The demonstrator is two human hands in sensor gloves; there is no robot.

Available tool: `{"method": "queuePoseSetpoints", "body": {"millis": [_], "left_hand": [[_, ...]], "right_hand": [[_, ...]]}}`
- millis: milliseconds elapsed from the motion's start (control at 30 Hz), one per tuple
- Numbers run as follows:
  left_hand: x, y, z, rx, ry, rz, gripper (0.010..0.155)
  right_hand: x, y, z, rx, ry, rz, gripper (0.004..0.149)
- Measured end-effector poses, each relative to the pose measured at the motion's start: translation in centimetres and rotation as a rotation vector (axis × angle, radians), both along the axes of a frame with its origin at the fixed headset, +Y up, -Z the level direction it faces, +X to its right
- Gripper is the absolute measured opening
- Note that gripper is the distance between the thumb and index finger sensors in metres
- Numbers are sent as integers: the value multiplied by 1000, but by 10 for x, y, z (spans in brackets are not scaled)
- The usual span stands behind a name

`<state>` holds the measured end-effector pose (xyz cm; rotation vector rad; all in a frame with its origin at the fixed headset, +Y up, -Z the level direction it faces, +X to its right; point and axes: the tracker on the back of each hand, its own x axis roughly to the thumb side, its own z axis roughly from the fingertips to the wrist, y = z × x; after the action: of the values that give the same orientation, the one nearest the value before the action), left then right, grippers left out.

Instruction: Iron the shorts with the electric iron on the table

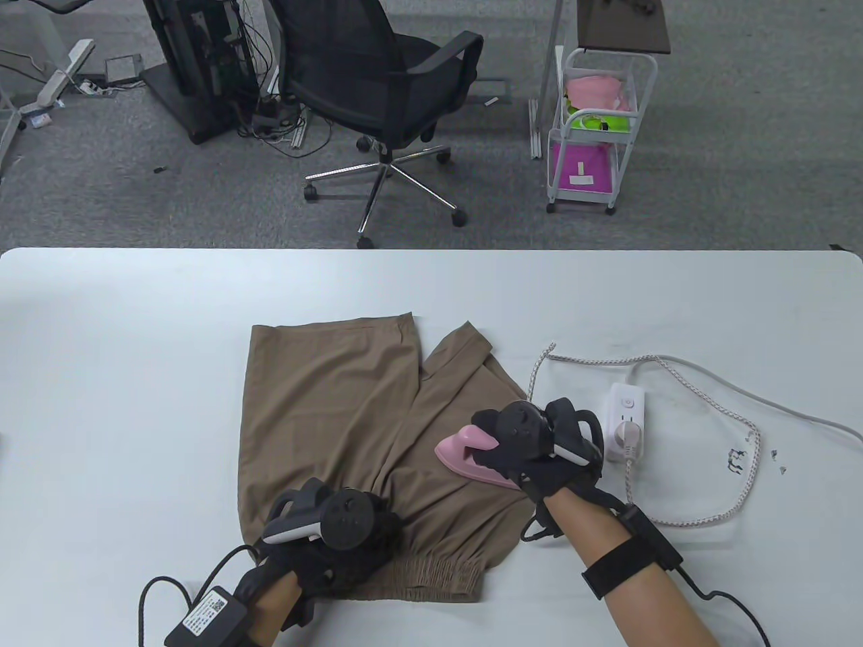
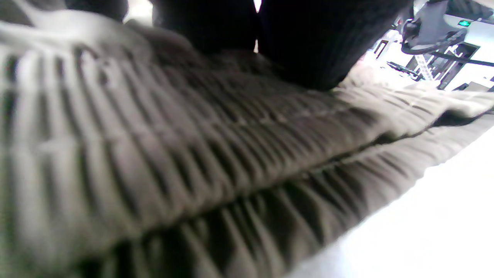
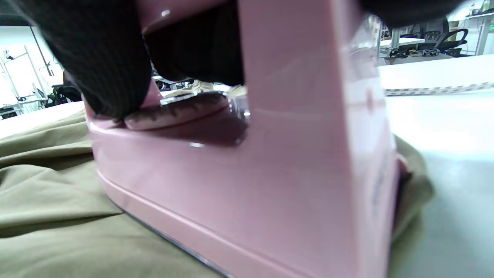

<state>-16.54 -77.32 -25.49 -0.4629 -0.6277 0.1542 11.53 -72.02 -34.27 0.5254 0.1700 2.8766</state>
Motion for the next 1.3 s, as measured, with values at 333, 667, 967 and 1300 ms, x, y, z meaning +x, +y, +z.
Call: {"method": "queuePoseSetpoints", "body": {"millis": [333, 667, 967, 1300], "left_hand": [[1, 0, 0, 1, -3, -2, 57], [1, 0, 0, 3, -5, -6, 57], [1, 0, 0, 5, -3, -8, 57], [1, 1, 0, 5, -3, -11, 57]], "right_hand": [[-28, -2, -5, 8, 12, -79, 55], [-91, -2, -12, -6, 100, -94, 56], [-122, -1, -5, 0, 175, -33, 56], [-81, 0, 2, -8, 115, -10, 55]]}}
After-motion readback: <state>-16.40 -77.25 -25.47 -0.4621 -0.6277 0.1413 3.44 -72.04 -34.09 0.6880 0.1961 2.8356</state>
